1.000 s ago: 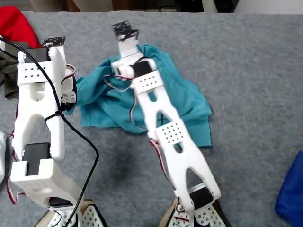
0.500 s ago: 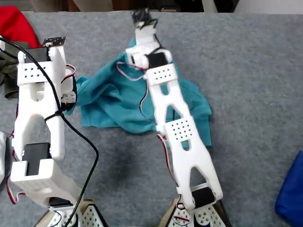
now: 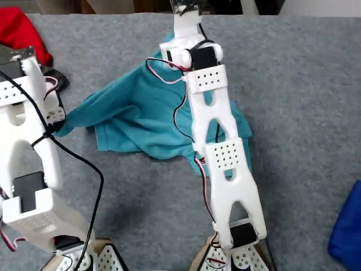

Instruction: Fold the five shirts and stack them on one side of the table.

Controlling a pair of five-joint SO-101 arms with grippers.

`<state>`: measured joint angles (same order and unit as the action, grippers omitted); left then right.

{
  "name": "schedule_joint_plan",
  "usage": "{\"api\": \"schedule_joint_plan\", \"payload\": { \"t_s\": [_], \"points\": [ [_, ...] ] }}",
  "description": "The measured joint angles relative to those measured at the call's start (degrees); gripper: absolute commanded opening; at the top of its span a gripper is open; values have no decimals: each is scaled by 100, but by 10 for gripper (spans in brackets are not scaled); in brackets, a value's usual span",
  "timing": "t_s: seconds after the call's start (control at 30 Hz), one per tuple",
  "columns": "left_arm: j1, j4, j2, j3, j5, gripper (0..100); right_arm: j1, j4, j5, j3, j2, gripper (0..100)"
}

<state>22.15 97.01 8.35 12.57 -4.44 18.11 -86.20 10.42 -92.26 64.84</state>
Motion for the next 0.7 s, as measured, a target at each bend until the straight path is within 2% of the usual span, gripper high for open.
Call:
{"api": "schedule_joint_plan", "payload": {
  "t_s": [0.17,0.33,0.7],
  "points": [
    [62,9,0,0,0,20,-431,-668,9,-9,220,66],
    [70,9,0,0,0,20,-580,-1152,-343,-9,695,66],
    [70,9,0,0,0,20,-580,-1099,-536,-9,967,62]
  ]
}}
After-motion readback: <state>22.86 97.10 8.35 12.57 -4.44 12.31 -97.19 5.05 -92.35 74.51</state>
